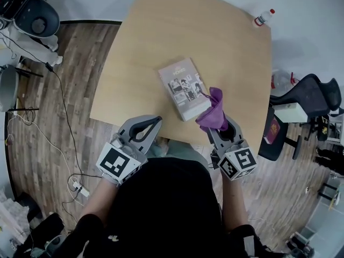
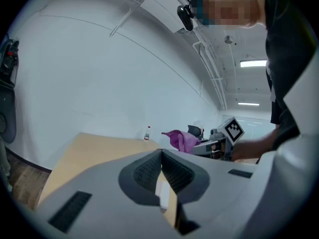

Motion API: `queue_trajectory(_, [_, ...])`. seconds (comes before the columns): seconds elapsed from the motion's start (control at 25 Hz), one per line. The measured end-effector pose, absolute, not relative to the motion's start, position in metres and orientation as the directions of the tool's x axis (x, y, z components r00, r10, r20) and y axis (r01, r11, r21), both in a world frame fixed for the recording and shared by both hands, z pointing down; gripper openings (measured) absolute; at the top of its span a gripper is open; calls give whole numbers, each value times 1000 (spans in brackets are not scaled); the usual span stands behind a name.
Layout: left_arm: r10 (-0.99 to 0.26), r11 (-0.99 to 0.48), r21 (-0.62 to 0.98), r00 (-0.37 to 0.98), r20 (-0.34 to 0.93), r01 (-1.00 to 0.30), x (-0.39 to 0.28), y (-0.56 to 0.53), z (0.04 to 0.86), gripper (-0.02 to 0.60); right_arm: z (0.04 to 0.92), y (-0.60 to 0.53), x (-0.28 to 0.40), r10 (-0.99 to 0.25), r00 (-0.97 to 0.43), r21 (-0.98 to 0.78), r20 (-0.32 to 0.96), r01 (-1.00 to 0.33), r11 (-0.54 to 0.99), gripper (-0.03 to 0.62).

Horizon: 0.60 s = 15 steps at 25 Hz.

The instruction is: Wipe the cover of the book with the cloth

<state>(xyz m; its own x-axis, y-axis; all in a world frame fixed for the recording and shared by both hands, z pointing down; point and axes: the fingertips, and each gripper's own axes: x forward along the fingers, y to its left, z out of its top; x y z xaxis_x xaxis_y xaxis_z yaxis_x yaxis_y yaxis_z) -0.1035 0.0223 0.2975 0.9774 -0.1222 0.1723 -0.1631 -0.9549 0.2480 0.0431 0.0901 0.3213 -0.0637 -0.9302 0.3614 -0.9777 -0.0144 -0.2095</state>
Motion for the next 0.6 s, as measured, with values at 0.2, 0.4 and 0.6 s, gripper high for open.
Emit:
queue_trajectory(0.2, [-152,-938,269,957,245,-218,-78,31,314,18,363,91,69,-888,-145,-224,437,-973,49,181])
queue_trajectory(0.4, [-183,-917,288,931,316,-278,-60,33,344,18,409,81,84,-835,-230,-237,499,-964,124,183])
queue_trajectory(0.6, [-227,-893,282,893,389,-350,-39,26,374,17,451,69,90,-775,-322,-250,544,-944,217,184])
